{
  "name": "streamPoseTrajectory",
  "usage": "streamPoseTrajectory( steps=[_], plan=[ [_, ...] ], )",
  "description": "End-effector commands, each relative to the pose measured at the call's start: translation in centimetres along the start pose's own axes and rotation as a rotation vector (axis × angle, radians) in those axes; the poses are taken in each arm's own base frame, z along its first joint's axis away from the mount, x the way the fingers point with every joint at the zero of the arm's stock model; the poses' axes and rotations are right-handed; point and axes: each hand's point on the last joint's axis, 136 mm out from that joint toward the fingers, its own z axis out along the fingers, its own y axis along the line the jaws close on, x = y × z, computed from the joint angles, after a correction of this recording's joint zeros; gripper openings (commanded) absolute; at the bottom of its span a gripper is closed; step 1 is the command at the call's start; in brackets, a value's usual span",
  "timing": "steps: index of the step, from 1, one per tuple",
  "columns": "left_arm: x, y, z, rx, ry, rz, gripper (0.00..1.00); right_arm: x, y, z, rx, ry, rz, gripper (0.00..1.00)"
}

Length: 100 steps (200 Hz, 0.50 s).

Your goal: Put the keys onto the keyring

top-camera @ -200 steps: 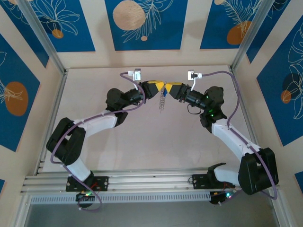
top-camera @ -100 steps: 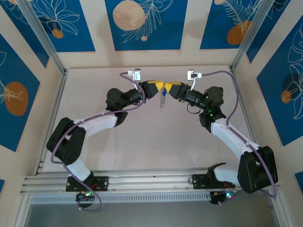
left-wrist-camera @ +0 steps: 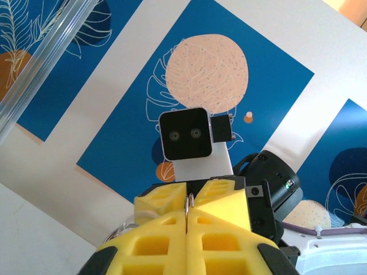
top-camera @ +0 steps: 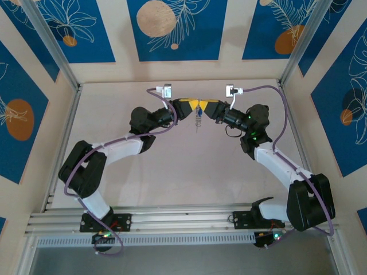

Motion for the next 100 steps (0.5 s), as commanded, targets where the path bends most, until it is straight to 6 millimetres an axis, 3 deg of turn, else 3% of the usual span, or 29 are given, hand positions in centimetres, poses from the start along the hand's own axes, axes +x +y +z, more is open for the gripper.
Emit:
streamPoseTrajectory(
  steps=[1, 17, 63, 100],
  plan=[
    [-1.9, -1.9, 0.1, 0.065, -0.052, 0.058, 0.00, -0.6, 1.2, 0.4, -0.041, -0.007, -0.040, 0.10],
    [-1.9, -1.9, 0.1, 0.065, -0.052, 0.058, 0.00, -0.6, 1.1, 0.3, -0.040, -0.007, -0.040, 0.00],
    [-1.8, -2.5, -0.2, 0.077, -0.047, 0.095, 0.00, -0.6, 0.0, 0.4, 0.014, 0.000, -0.013, 0.00],
    [-3.2, -2.9, -1.3, 0.041, -0.023, 0.183, 0.26, -0.2, -1.1, 0.2, 0.040, 0.045, 0.001, 0.00]
  ],
)
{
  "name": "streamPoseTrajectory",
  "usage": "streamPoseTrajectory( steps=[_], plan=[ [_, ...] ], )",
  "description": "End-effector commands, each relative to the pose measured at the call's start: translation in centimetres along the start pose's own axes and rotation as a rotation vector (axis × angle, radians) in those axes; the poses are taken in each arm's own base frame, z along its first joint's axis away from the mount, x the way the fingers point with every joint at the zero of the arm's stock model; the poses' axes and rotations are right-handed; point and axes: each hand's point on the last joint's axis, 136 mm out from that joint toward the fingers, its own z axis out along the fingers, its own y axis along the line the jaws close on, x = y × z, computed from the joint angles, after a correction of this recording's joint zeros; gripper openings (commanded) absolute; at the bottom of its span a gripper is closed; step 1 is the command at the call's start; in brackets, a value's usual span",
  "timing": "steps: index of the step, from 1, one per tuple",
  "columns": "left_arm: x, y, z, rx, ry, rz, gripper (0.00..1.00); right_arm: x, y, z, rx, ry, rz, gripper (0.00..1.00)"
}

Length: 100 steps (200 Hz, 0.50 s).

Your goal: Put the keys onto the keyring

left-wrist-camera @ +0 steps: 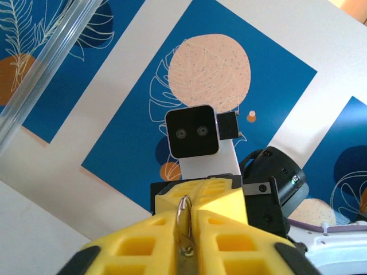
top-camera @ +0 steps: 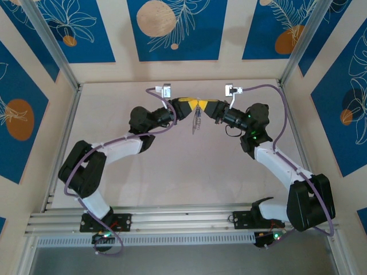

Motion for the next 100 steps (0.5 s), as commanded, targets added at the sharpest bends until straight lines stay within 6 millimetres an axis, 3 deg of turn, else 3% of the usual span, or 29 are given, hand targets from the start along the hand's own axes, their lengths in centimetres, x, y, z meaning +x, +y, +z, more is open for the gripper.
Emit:
streamPoseTrajectory(
  steps=[1, 54, 100],
  plan=[
    [-3.0, -2.9, -1.0, 0.046, -0.025, 0.150, 0.27, -0.1, -1.2, 0.1, 0.037, 0.031, 0.004, 0.00],
    [-3.9, -1.8, -3.4, -0.055, 0.102, 0.269, 0.48, 0.9, -1.8, -0.5, 0.027, 0.201, -0.028, 0.00],
    [-1.7, -0.7, -4.1, -0.118, 0.303, 0.375, 0.56, 2.7, -1.6, -1.1, 0.006, 0.383, -0.100, 0.00]
  ],
)
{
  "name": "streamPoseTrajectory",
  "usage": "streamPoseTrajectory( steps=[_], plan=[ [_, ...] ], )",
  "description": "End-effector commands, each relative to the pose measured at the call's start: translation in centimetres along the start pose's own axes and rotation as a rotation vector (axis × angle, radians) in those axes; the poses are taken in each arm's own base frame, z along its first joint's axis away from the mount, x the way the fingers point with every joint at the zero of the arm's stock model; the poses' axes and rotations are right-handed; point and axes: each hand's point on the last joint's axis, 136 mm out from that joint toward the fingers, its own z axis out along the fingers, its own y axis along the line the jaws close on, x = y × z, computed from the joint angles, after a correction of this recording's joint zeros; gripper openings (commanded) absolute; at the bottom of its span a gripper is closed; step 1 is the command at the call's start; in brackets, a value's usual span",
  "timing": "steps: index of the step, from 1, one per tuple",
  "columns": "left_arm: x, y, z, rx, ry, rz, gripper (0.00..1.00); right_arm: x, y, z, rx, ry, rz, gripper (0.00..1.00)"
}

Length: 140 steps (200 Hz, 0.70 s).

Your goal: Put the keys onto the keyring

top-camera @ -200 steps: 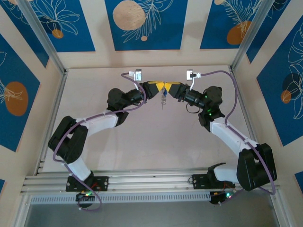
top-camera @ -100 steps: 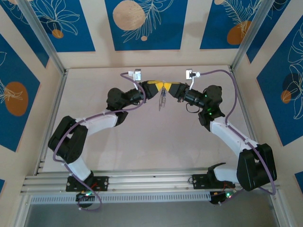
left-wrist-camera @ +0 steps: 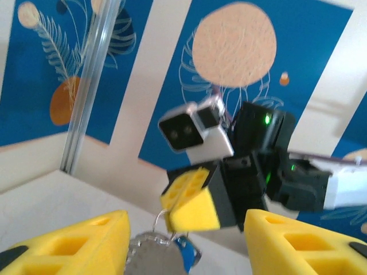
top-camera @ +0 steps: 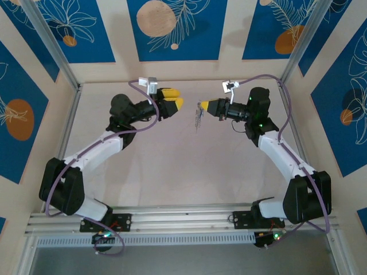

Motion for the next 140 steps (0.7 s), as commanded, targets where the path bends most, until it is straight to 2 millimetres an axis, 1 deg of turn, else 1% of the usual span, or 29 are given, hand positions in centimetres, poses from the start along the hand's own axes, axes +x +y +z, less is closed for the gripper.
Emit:
streamPoseTrajectory(
  steps=[1, 24, 49, 57, 72, 79, 100, 140],
  plan=[
    [1.6, -0.4, -0.2, 0.006, 0.146, 0.093, 0.56, 1.8, 1.1, -0.1, -0.059, 0.141, -0.064, 0.00],
    [3.0, -0.4, -0.2, 0.025, 0.264, 0.100, 0.55, 2.3, 1.6, 0.3, -0.132, 0.216, -0.042, 0.00],
    [3.7, -0.9, -0.3, 0.066, 0.339, 0.094, 0.53, 2.3, 1.9, 0.8, -0.184, 0.241, -0.034, 0.00],
    [3.8, -1.1, -0.3, 0.081, 0.351, 0.090, 0.50, 2.3, 2.0, 0.8, -0.193, 0.245, -0.030, 0.00],
    [3.9, -1.4, -0.3, 0.104, 0.362, 0.082, 0.42, 2.4, 2.3, 1.0, -0.215, 0.253, -0.032, 0.00],
    [3.9, -1.3, -0.2, 0.105, 0.364, 0.079, 0.41, 2.5, 2.5, 1.0, -0.225, 0.256, -0.033, 0.00],
    [4.1, -1.3, -0.1, 0.120, 0.372, 0.065, 0.41, 2.7, 3.0, 1.2, -0.240, 0.263, -0.036, 0.00],
    [4.4, -1.1, 0.2, 0.142, 0.371, 0.034, 0.45, 2.8, 3.9, 1.2, -0.262, 0.262, -0.050, 0.00]
  ],
)
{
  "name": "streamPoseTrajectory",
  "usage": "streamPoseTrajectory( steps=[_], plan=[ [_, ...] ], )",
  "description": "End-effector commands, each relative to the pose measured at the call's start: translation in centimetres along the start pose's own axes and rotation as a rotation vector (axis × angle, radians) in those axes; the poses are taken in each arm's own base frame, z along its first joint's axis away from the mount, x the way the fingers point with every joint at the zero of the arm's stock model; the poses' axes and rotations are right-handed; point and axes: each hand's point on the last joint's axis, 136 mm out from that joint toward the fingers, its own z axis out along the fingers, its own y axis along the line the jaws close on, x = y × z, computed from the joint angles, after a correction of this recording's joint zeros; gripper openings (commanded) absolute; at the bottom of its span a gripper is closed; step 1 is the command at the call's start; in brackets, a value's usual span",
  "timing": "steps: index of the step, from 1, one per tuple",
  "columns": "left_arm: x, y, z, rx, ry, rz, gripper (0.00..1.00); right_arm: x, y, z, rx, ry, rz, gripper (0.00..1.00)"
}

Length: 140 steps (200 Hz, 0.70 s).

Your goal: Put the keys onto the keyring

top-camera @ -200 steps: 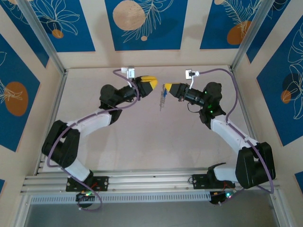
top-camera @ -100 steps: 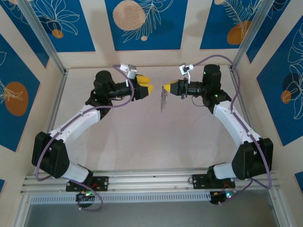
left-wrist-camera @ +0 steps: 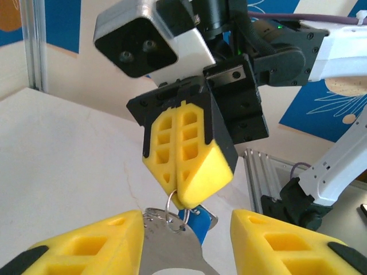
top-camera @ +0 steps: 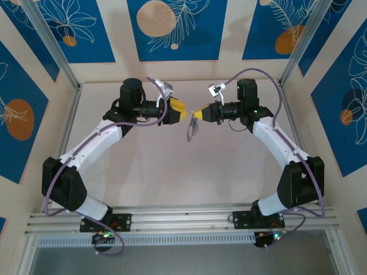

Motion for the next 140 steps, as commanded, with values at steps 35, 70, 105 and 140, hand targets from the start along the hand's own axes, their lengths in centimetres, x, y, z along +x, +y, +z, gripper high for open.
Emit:
streamPoseTrajectory(
  steps=[35, 70, 105, 140],
  plan=[
    [-0.9, -0.7, 0.3, 0.092, -0.019, -0.020, 0.43, -0.9, 3.3, 0.0, -0.071, 0.001, -0.081, 0.00],
    [-1.1, -0.7, 0.4, 0.113, -0.029, -0.029, 0.41, -1.1, 3.7, 0.0, -0.075, -0.004, -0.096, 0.00],
    [-1.3, -0.6, 0.5, 0.112, -0.041, -0.033, 0.41, -1.3, 4.0, 0.1, -0.077, -0.006, -0.106, 0.00],
    [-1.3, -0.6, 0.5, 0.117, -0.044, -0.038, 0.40, -1.5, 4.3, 0.2, -0.081, -0.009, -0.117, 0.00]
  ],
)
